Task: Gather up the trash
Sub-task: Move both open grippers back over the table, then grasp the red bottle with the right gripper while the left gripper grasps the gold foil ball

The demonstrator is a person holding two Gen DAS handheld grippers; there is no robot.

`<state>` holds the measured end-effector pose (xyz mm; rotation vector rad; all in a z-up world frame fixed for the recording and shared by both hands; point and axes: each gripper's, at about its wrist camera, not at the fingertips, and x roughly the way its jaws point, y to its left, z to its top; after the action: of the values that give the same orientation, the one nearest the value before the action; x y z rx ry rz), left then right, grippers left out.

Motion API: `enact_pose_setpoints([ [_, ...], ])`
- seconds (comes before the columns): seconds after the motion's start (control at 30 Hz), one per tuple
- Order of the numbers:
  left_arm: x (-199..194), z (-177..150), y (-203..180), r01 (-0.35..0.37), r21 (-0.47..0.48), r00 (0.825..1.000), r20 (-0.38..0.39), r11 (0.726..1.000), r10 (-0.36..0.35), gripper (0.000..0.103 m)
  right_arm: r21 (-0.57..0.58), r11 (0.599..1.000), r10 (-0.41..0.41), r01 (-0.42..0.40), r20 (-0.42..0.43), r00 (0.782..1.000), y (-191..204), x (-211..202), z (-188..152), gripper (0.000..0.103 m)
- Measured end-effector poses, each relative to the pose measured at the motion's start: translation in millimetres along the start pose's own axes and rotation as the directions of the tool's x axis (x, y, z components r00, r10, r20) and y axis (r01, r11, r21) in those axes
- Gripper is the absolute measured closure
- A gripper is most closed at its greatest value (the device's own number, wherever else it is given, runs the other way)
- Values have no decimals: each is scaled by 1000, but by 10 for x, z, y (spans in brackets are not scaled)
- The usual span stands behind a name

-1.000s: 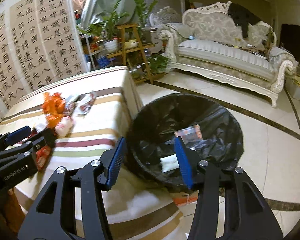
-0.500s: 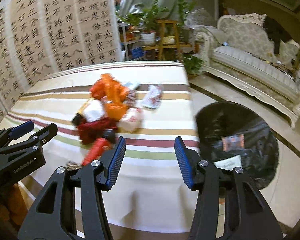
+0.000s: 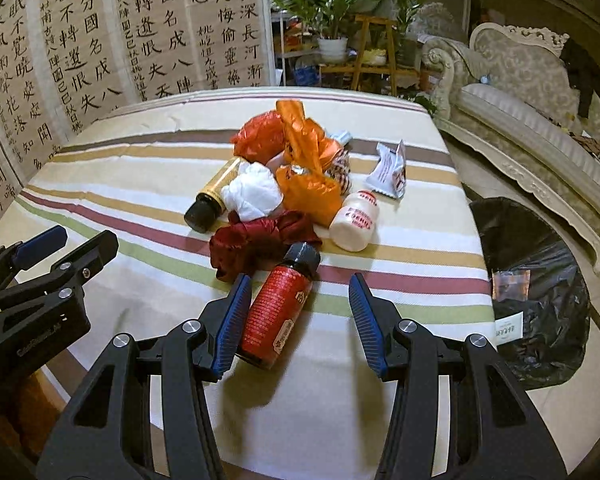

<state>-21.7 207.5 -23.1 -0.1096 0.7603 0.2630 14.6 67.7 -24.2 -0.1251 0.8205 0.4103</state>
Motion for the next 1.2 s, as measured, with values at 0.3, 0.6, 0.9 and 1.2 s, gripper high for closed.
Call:
enact_pose_setpoints([
  [0.3,-11,-5,-60,22,14,1000,-5,1000,-22,33,-8,1000,30,-30,-34,999,4,2,-52,79],
  [0.6,-107,-61,-252,48,45,999,-8,998,-48,33,2,1000,28,-28,5,1000,-134,-206,-177,80],
  [0.9,-243,-184,-544,77,97,997,-6,992,-76,33,55,998,7,-9,45,999,-440,-415,-324,80],
  [1.2,-108,-324,-744,111,118,992,-79,987,-102,52,110,994,1,-9,69,998,-692,-540,-453,80],
])
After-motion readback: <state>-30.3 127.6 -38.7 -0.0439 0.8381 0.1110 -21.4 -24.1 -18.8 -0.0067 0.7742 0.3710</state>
